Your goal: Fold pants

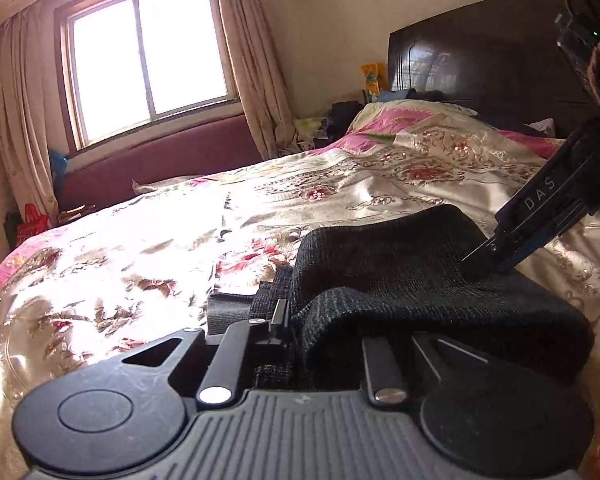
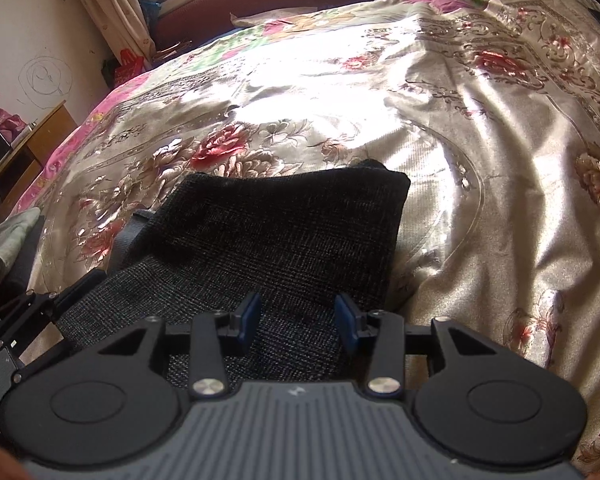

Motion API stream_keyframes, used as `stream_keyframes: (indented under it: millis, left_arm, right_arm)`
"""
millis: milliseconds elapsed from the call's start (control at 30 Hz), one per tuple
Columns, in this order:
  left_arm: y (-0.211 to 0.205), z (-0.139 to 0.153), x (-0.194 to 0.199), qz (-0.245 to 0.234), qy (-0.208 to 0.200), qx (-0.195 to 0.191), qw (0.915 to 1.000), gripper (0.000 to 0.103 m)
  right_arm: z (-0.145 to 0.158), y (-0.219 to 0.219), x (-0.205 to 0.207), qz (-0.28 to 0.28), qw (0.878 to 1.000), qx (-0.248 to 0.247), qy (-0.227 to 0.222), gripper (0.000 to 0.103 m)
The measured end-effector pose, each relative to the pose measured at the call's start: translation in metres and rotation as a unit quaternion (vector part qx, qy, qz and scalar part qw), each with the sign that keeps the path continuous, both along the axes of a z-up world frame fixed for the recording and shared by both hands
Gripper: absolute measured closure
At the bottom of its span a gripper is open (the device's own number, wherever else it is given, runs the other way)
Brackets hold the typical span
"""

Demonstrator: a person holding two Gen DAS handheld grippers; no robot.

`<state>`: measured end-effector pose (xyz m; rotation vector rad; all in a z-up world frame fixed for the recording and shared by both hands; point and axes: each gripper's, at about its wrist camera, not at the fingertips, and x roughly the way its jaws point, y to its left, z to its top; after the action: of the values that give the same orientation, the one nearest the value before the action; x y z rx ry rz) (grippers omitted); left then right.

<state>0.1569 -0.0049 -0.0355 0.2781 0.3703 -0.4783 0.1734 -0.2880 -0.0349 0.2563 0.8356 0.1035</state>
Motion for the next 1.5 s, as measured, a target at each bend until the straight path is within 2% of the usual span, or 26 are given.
stream_keyframes:
  millis: [100,233,300,367,433,500,567,667,733,900,933,1000,1100,1233,1367,1500]
  left_arm:
    - [0.006,0.004,-0.002,0.004,-0.003,-0.018,0.9998,0.076]
    - [0.025,0.026,-0.017,0.029,-0.037,-0.068,0.9966,0.076]
    - [0.035,0.028,-0.017,0.048,-0.042,-0.076,0.9951,0.076]
    - [0.039,0.01,-0.009,0.061,-0.014,-0.049,0.9969,0.076]
    - [0.039,-0.012,-0.004,0.063,0.014,-0.012,0.9978,0.073]
    - [0.045,-0.014,-0.006,0.064,0.012,-0.021,0.9977,0.072]
    - [0.049,-0.008,-0.005,0.07,0.004,-0.039,0.9968,0.072]
    - [0.05,-0.002,-0.005,0.079,-0.019,-0.04,0.9959,0.072]
    - [0.049,-0.001,-0.004,0.083,-0.03,-0.034,0.9955,0.072]
    - [0.055,-0.006,0.009,0.104,-0.009,-0.037,0.9939,0.072]
    - [0.055,-0.008,0.008,0.103,-0.006,-0.031,0.9942,0.072]
    - [0.054,-0.013,0.004,0.097,-0.005,0.006,0.9953,0.072]
    - [0.054,-0.016,-0.012,0.081,-0.011,0.051,0.9953,0.071]
    - [0.07,-0.006,-0.04,0.065,-0.004,0.075,0.9951,0.067]
    - [0.084,0.021,-0.044,0.067,-0.009,0.054,0.9962,0.065]
    - [0.075,0.046,-0.022,0.055,-0.027,0.028,0.9977,0.064]
  right_arm:
    - [-0.006,-0.002,0.006,-0.015,1.0,0.023,0.01,0.056]
    - [0.007,0.011,0.008,0.006,0.999,0.042,-0.011,0.057]
    - [0.012,0.025,0.013,0.019,0.998,0.051,-0.022,0.057]
    - [0.011,0.037,0.02,0.029,0.998,0.053,-0.026,0.057]
    - [0.004,0.051,0.027,0.034,0.999,0.027,-0.023,0.057]
    - [-0.004,0.06,0.03,0.037,0.999,-0.001,-0.02,0.057]
    - [-0.004,0.061,0.027,0.038,0.999,0.011,-0.022,0.056]
    - [0.005,0.064,0.024,0.046,0.998,0.013,-0.037,0.056]
    - [0.01,0.076,0.033,0.068,0.996,-0.004,-0.056,0.056]
    - [-0.012,0.11,0.075,0.084,0.995,-0.019,-0.047,0.054]
    - [-0.016,0.115,0.082,0.08,0.995,-0.023,-0.054,0.054]
    - [-0.016,0.118,0.09,0.071,0.995,-0.015,-0.064,0.054]
    - [-0.019,0.119,0.1,0.072,0.996,-0.013,-0.052,0.052]
    - [-0.006,0.117,0.087,0.083,0.994,-0.03,-0.063,0.055]
    - [0.019,0.081,0.044,0.064,0.994,0.017,-0.088,0.053]
    - [0.019,0.046,0.007,0.044,0.997,0.011,-0.059,0.049]
